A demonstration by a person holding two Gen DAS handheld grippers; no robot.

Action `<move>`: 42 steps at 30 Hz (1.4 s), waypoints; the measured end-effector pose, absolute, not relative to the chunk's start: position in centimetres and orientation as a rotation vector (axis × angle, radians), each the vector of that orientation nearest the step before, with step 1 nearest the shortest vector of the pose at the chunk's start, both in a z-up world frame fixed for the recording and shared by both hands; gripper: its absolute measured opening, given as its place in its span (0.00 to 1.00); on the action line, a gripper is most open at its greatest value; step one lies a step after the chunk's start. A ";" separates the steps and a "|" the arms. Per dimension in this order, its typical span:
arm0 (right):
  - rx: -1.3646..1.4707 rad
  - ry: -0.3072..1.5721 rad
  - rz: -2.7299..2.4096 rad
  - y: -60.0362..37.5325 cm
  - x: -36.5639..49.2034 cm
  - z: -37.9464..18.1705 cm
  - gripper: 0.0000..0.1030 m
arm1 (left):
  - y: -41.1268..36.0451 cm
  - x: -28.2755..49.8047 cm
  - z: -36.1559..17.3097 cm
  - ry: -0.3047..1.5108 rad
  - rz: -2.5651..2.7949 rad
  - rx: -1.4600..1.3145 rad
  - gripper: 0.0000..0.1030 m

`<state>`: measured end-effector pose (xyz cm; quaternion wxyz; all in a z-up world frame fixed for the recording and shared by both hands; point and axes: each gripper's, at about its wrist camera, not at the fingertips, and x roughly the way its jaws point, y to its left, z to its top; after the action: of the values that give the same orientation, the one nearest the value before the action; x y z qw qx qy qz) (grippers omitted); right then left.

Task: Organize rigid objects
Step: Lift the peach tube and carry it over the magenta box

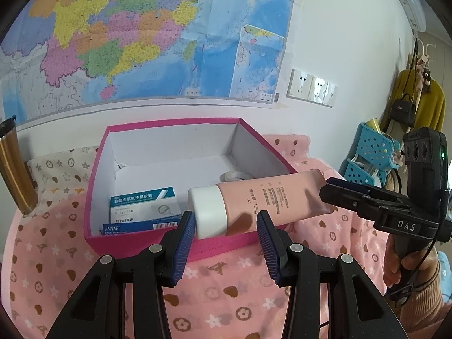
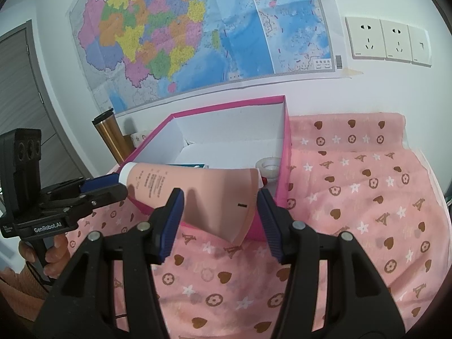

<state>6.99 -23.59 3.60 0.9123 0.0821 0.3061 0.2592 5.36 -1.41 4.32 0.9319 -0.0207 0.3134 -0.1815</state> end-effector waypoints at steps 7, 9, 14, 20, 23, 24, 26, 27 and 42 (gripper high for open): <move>0.171 0.629 0.530 -23.7 7.2 3.7 0.55 | -1.6 5.5 4.3 0.638 -0.369 -0.035 0.44; 0.171 0.628 0.528 -23.7 7.3 3.7 0.55 | -1.6 5.6 4.3 0.638 -0.369 -0.035 0.44; 0.170 0.629 0.528 -23.8 7.5 3.7 0.55 | -1.6 5.8 4.4 0.636 -0.366 -0.035 0.44; 0.167 0.629 0.529 -23.8 7.7 3.8 0.55 | -1.7 6.1 4.4 0.635 -0.364 -0.036 0.44; 0.168 0.627 0.530 -23.8 7.9 3.8 0.55 | -1.7 6.3 4.4 0.635 -0.362 -0.038 0.44; 0.169 0.628 0.529 -23.8 7.9 3.8 0.55 | -1.7 6.4 4.4 0.637 -0.362 -0.039 0.44; 0.169 0.628 0.528 -23.8 8.2 3.8 0.55 | -1.7 6.5 4.5 0.635 -0.361 -0.038 0.44; 0.168 0.628 0.529 -23.8 8.1 3.8 0.55 | -1.7 6.4 4.5 0.634 -0.361 -0.038 0.44; 0.168 0.625 0.529 -23.8 8.6 4.1 0.55 | -1.7 7.1 4.5 0.632 -0.355 -0.041 0.44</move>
<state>8.59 -23.82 4.11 0.9140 0.0818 0.3032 0.2570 7.09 -1.71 4.52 0.9348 -0.0201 0.3092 -0.1735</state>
